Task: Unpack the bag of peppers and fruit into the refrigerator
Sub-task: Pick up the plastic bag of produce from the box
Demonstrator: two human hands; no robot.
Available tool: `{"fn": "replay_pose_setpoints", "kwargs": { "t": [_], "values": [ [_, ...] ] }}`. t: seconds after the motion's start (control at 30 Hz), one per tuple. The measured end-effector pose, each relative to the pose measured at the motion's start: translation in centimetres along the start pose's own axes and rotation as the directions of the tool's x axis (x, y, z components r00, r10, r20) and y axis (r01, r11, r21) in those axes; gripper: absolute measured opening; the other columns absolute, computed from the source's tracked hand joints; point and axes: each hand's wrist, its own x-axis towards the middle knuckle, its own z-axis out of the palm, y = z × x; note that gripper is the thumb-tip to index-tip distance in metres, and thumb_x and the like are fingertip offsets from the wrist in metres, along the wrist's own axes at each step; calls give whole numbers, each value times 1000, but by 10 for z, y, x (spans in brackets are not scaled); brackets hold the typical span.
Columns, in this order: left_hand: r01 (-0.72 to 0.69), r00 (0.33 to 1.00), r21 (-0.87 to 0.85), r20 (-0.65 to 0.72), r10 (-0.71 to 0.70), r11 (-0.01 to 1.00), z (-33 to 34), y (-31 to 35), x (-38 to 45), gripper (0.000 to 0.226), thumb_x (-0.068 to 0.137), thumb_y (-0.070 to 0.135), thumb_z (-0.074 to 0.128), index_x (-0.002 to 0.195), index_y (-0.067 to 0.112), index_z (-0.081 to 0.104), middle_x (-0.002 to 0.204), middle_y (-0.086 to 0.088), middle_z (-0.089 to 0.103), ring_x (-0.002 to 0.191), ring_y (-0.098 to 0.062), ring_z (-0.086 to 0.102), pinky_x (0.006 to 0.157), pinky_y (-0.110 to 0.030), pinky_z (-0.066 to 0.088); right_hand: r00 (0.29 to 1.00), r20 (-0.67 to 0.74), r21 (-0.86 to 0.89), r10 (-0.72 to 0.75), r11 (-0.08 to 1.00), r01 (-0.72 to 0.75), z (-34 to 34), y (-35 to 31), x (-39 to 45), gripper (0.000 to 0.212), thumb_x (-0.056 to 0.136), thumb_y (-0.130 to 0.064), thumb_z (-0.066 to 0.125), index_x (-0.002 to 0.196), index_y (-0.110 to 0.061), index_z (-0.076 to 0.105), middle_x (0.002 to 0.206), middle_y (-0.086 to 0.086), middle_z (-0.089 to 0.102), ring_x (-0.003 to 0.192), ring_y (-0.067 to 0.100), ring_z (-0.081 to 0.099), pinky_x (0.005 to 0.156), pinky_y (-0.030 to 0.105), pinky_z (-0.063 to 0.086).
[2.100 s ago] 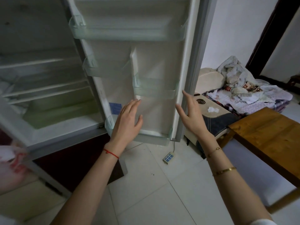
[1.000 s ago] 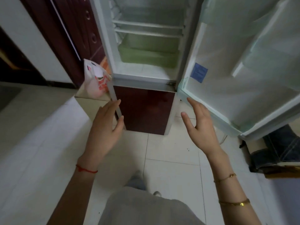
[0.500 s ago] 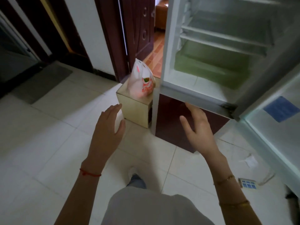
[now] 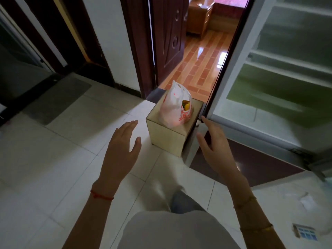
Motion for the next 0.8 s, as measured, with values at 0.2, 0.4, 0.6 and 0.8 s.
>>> {"fn": "replay_pose_setpoints", "kwargs": {
  "t": [0.2,0.4,0.6,0.8],
  "values": [
    [-5,1000,0,5,5,1000,11,-28,84,51,95,34,44,142,15,44,145,-5,49,135,-20,45,112,-41,39,1000,5,27,23,999,-24,33,9,80,48,101,-37,47,147,-26,37,132,-7,53,115,1,46,96,13,37],
    [-42,999,27,-22,42,999,25,-46,183,47,96,22,56,141,15,46,144,-5,51,133,-21,47,106,-26,32,1000,10,26,-6,1000,6,58,19,177,48,102,-45,42,145,-25,38,142,-7,48,128,10,46,104,42,45],
    [-81,997,-40,6,81,996,41,-52,268,47,96,20,55,142,16,45,144,-4,51,132,-17,47,106,-25,36,995,-74,45,65,997,-61,67,22,255,48,101,-34,49,146,-20,38,144,-4,46,129,3,40,108,27,36],
    [-123,983,-103,121,135,987,71,-61,331,43,95,22,56,137,16,51,137,-2,57,127,-16,51,104,-23,37,972,-119,53,201,979,-196,79,53,307,48,100,-37,47,144,-23,39,144,-4,47,132,11,44,110,40,42]
  ]
}}
